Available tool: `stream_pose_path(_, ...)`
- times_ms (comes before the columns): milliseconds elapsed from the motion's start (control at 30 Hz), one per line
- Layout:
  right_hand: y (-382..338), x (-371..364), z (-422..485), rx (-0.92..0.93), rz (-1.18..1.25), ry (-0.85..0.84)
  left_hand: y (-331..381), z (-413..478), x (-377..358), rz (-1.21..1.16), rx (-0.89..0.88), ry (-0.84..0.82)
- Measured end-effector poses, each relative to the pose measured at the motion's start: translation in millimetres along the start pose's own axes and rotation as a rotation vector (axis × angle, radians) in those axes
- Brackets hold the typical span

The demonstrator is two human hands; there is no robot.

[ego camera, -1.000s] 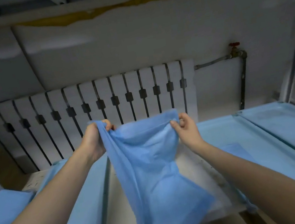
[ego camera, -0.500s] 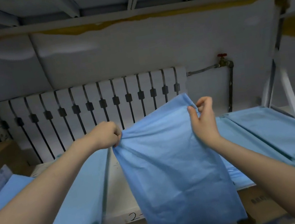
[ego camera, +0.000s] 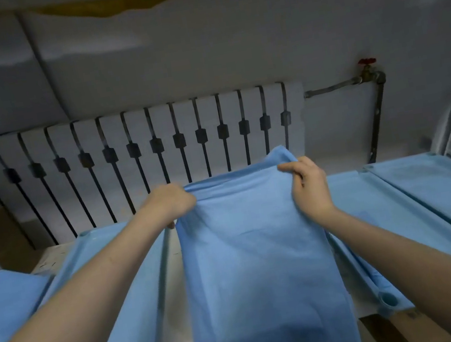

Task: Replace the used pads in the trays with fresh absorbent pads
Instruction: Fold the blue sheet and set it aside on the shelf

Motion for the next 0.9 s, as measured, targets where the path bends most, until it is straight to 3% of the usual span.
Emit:
stream_pose_path(200,53,-48,10,-0.133,-0.292,-0.331,7,62,-52,-0.057,0.006,-0.034)
stream_pose_path(367,105,-78,16,-0.121,-0.387,-0.406,10,103,-96,-0.104,0.032,0.113)
stream_pose_path(433,122,-86,18,-0.134,-0.397,-0.452,11,114,-116,-0.127,0.019,0.089)
stream_pose_path(633,134,-102,-29,-0.302,-0.529,-0.583,21,89,-178,0.116,-0.051,-0.028)
stream_pose_path(767,129,-107,-77,-0.203,-0.495,-0.908,33,52,-208,0.05,-0.28,-0.209)
stream_pose_path(900,131,-77,-98,-0.256,-0.596,-0.893,21,24,-215,0.063,-0.249,-0.27)
Point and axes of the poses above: each hand's wrist, its own z-axis towards the middle knuckle, its own x-axis out of the back of the hand, y = z × x, the point moved 3 cm from there along z, towards the middle knuckle, and after that the axes turned 12 degrees about z, right-handed, at the moved point
